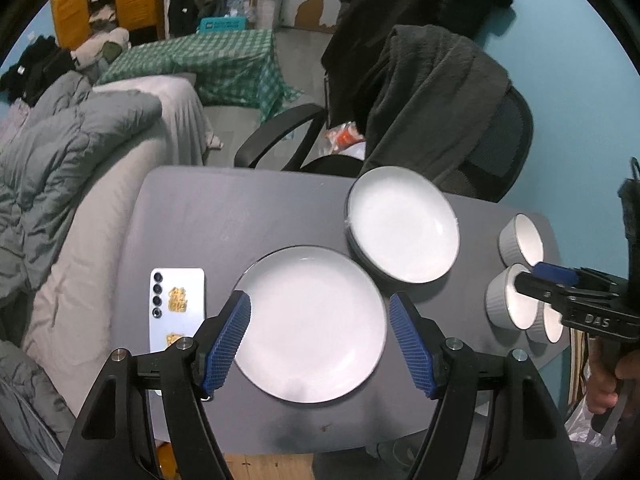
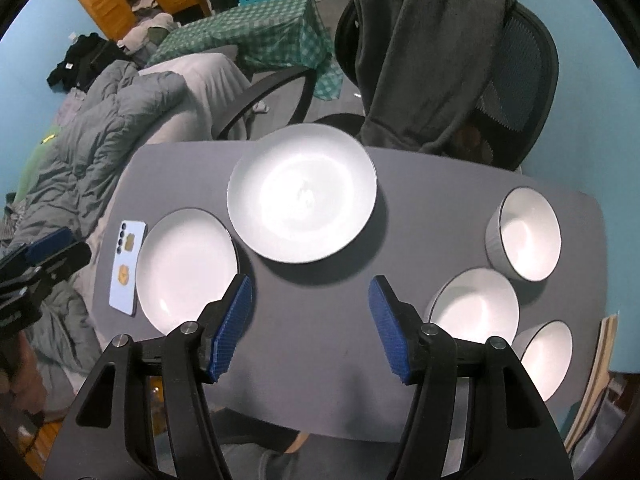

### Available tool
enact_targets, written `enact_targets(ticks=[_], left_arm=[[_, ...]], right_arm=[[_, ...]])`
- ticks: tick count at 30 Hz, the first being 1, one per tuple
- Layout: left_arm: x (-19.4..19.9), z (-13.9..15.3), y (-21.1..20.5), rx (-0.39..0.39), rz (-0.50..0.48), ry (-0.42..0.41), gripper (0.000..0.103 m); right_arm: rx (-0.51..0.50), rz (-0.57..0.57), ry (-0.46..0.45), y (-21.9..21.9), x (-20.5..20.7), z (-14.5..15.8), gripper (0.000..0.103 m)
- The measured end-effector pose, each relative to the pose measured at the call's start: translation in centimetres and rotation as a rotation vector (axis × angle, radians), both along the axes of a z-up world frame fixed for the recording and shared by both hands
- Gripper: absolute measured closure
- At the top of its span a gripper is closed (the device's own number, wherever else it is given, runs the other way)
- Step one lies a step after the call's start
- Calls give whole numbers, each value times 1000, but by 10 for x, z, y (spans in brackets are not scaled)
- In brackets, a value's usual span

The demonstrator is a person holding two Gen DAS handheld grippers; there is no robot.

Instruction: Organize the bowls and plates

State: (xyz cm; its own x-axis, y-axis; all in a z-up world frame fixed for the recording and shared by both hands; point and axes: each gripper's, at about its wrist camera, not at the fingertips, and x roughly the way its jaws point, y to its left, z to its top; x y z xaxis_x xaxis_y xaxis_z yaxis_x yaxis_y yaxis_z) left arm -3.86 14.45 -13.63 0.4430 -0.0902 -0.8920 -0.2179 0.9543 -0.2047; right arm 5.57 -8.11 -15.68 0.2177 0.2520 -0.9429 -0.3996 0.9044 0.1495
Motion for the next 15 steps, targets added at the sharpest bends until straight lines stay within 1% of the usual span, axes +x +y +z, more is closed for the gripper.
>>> enact_targets(ticks=[4, 8, 12, 15], left_arm=[[1, -16, 12, 32, 11, 26, 30], [3, -33, 26, 35, 11, 52, 30], [7, -54, 40, 41, 10, 80, 30], [12, -69, 48, 54, 4, 108, 30]], right_arm=[[-9, 11, 14, 3, -3, -7, 42], [-8, 32, 38, 12, -1, -16, 42], [7, 48, 67, 23, 4, -30, 42], [23, 73, 90, 37, 6, -45, 42]])
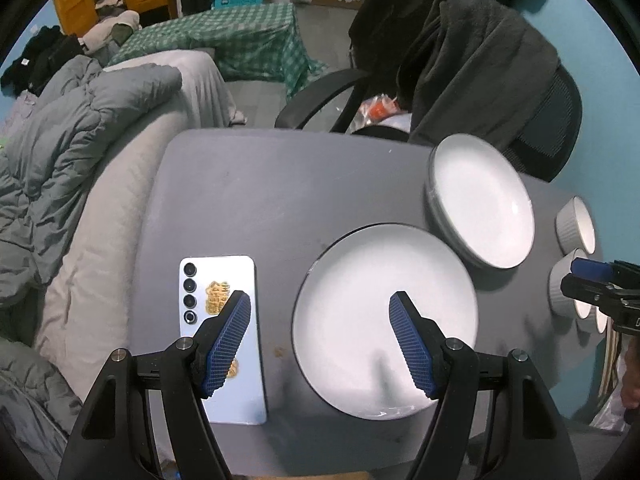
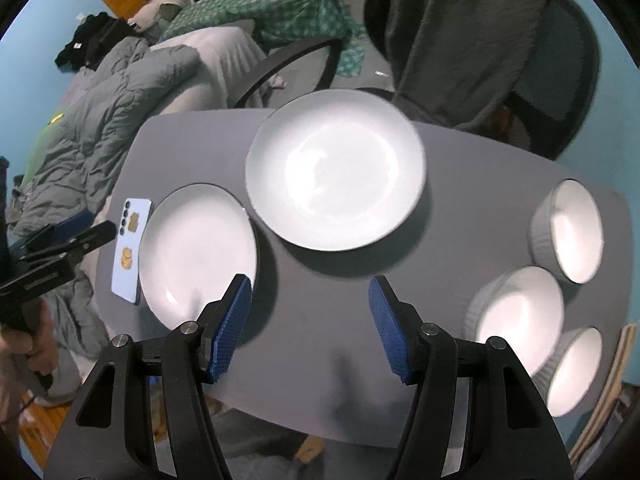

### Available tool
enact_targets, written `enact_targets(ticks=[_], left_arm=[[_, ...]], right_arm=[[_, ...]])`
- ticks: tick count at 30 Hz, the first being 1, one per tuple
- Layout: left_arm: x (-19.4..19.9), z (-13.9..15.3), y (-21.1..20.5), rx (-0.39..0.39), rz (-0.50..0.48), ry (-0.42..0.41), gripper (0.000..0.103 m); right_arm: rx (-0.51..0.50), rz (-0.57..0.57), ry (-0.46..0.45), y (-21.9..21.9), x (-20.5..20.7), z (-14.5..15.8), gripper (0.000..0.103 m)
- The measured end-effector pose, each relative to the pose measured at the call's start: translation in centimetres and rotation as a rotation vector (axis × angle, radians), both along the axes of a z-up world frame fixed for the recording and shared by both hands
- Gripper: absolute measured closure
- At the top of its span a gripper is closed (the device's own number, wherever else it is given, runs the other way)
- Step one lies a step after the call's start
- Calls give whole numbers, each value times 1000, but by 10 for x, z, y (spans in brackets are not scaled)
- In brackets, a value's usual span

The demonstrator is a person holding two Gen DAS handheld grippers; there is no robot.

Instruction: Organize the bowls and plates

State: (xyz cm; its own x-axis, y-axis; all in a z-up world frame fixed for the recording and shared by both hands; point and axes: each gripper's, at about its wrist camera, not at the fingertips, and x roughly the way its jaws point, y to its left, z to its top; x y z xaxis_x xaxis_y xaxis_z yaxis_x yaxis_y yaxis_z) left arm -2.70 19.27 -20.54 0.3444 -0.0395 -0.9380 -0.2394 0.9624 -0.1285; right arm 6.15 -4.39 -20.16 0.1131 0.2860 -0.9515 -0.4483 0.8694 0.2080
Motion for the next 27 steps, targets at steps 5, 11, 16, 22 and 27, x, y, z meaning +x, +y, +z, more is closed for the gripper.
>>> enact_targets(ticks=[5, 11, 16, 22, 27], left_arm=[[9, -26, 10, 4, -15, 56, 30], [16, -45, 15, -58, -8, 94, 30], [22, -52, 11, -97, -23, 114, 31], [25, -66, 2, -130, -31, 152, 45], [29, -76, 1, -138, -24, 184, 55]], right_arm=[[-12, 41, 57, 19, -1, -29, 42], [4, 75, 104, 34, -3, -54, 42], [31, 50, 165, 38, 1, -72, 42], [35, 12, 194, 40, 3, -83, 42], [31, 8, 201, 39, 3, -88, 42]])
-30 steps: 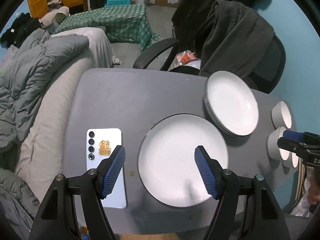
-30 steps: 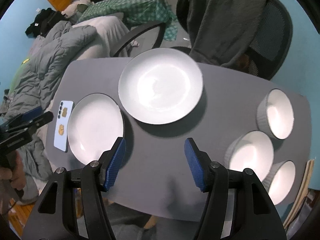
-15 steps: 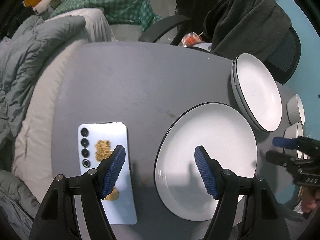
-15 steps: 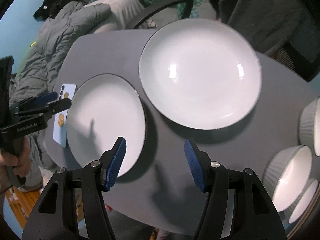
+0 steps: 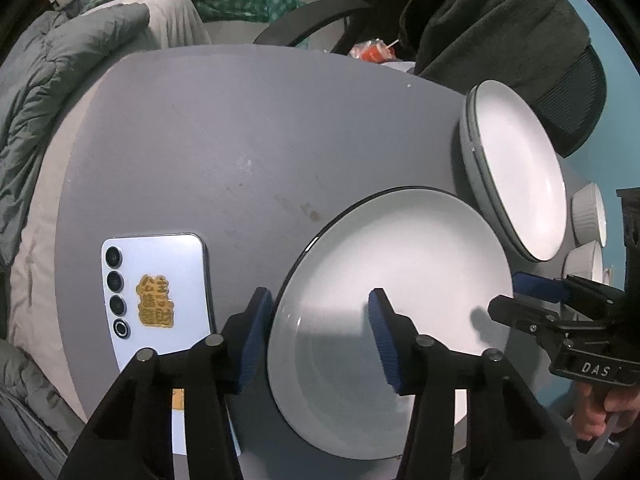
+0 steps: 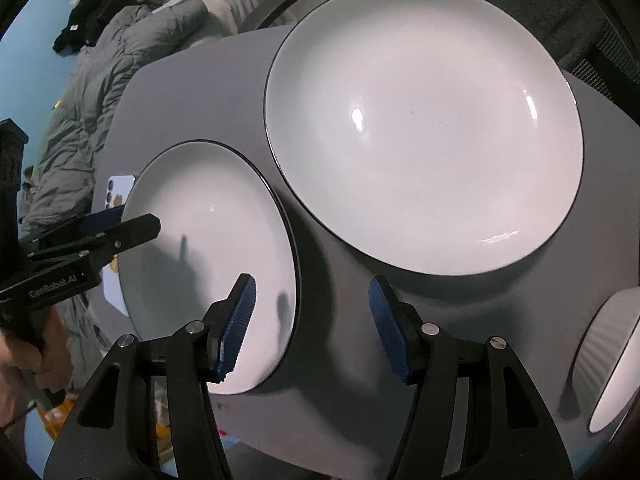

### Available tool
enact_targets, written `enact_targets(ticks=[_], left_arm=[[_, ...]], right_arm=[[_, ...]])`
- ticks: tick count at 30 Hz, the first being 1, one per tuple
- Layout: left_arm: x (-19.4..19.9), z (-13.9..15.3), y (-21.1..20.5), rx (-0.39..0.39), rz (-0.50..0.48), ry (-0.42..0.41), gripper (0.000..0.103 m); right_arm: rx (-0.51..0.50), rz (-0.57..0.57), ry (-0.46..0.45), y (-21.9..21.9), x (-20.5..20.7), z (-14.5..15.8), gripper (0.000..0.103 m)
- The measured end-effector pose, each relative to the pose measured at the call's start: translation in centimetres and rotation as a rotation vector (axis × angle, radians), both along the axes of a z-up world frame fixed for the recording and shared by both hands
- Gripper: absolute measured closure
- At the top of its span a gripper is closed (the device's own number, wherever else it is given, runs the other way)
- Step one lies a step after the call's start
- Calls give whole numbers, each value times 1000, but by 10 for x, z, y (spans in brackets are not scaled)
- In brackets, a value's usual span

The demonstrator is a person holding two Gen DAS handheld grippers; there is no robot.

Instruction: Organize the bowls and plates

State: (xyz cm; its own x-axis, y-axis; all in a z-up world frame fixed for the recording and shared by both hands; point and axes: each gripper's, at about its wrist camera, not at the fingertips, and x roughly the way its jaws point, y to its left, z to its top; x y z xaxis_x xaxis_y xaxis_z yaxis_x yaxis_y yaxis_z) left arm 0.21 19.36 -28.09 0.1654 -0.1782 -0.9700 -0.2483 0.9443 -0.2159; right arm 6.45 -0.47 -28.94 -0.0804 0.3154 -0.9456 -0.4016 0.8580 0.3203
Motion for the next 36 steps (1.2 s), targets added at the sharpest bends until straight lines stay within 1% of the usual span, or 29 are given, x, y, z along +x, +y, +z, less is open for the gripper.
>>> enact_targets(ticks=[2, 4, 6, 7, 8, 10, 12, 14, 17, 19, 24, 25, 30, 36], left_arm=[[0, -3, 2, -4, 11, 12, 58], [1, -5, 5, -8, 28, 27, 67], [0, -9, 8, -18, 50, 36, 71], [1, -10, 11, -23, 60, 39, 74], [0, -10, 13, -29, 68, 44, 75], [-5, -13, 16, -40, 80, 48, 77], [-8, -14, 17, -45, 84, 52, 77], [-12, -14, 15, -40, 77, 52, 77], [-13, -15, 17, -35, 70, 56, 77], [-17, -15, 16, -48, 64, 62, 77], [-31, -17, -3, -65, 35, 79, 77], [-33, -17, -7, -67, 28, 81, 77], [-48, -19, -33, -90, -3, 91, 77], [-53, -22, -61, -121, -24, 98, 77]], right_arm=[[2, 3, 5, 0, 1, -1, 43], [2, 11, 10, 2, 2, -4, 53], [2, 20, 26, 3, 1, -7, 68], [1, 25, 29, 4, 1, -8, 71], [-3, 28, 26, 3, 0, -9, 76], [-16, 33, 24, 4, -1, -10, 81], [-2, 31, 43, 3, -1, -10, 88], [-4, 34, 50, 4, -2, -10, 91], [-10, 40, 51, 2, -2, -9, 91], [-8, 41, 54, 4, -1, -8, 92], [-12, 30, 58, -9, -2, -7, 92], [-14, 27, 58, -5, -2, -8, 92], [-19, -7, 69, -28, -7, -7, 92], [-20, -48, 65, -59, -14, -3, 92]])
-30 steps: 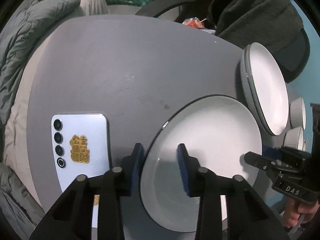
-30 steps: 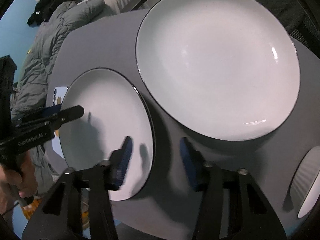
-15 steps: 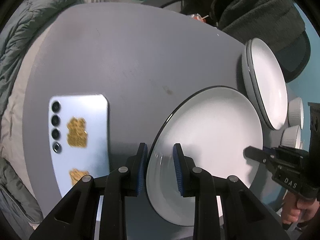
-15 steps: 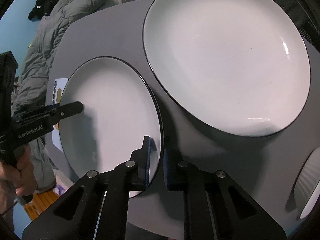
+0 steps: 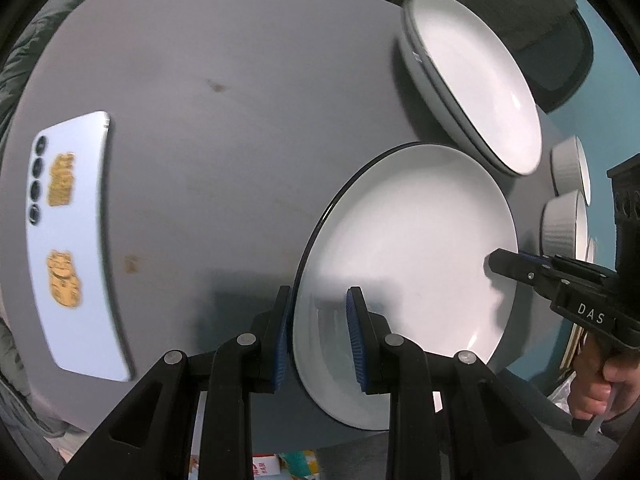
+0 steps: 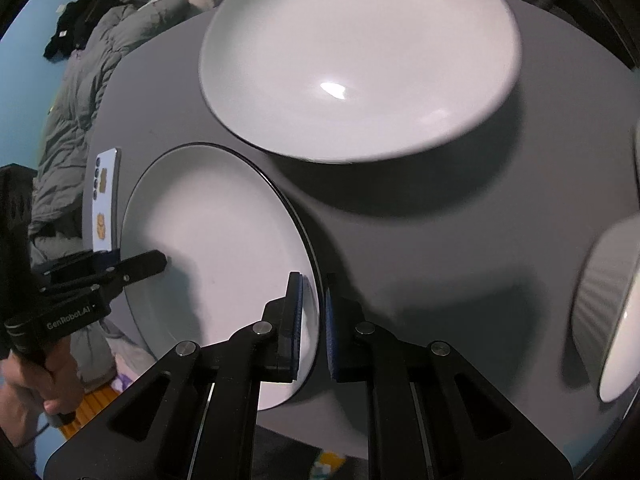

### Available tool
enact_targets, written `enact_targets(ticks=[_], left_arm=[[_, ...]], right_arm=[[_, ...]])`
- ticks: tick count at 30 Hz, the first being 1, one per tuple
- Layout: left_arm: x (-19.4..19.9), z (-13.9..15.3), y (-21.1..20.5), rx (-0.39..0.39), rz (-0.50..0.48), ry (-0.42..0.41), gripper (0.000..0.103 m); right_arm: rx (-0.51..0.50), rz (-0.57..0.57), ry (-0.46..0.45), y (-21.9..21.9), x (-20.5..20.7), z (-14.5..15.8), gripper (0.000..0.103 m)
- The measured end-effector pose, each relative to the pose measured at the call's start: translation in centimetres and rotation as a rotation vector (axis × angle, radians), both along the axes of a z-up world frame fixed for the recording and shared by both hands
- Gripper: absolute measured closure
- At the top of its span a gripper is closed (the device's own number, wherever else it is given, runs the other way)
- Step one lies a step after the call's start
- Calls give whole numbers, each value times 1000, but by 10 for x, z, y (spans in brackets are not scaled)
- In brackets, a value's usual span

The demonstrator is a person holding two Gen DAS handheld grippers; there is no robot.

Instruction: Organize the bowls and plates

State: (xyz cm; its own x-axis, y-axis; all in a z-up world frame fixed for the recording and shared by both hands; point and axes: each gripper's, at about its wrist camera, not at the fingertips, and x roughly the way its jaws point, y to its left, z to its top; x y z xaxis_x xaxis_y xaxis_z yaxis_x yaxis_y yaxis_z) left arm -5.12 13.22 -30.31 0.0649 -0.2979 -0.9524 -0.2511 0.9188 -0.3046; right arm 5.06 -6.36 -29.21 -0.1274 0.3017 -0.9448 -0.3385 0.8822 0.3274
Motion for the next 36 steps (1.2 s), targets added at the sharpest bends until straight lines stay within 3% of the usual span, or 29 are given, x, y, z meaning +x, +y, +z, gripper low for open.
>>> enact_targets(ticks=[12, 22, 36], left_arm=[[20, 8, -56, -24, -106, -9, 77], [38, 2, -102, -10, -137, -4, 77], [28, 15, -75, 7, -118, 11, 77]], right_arm=[[-30, -78, -13, -55, -3, 1, 92], [-23, -138, -21, -84, -5, 3, 93], [13, -191, 9, -93, -9, -2, 92]])
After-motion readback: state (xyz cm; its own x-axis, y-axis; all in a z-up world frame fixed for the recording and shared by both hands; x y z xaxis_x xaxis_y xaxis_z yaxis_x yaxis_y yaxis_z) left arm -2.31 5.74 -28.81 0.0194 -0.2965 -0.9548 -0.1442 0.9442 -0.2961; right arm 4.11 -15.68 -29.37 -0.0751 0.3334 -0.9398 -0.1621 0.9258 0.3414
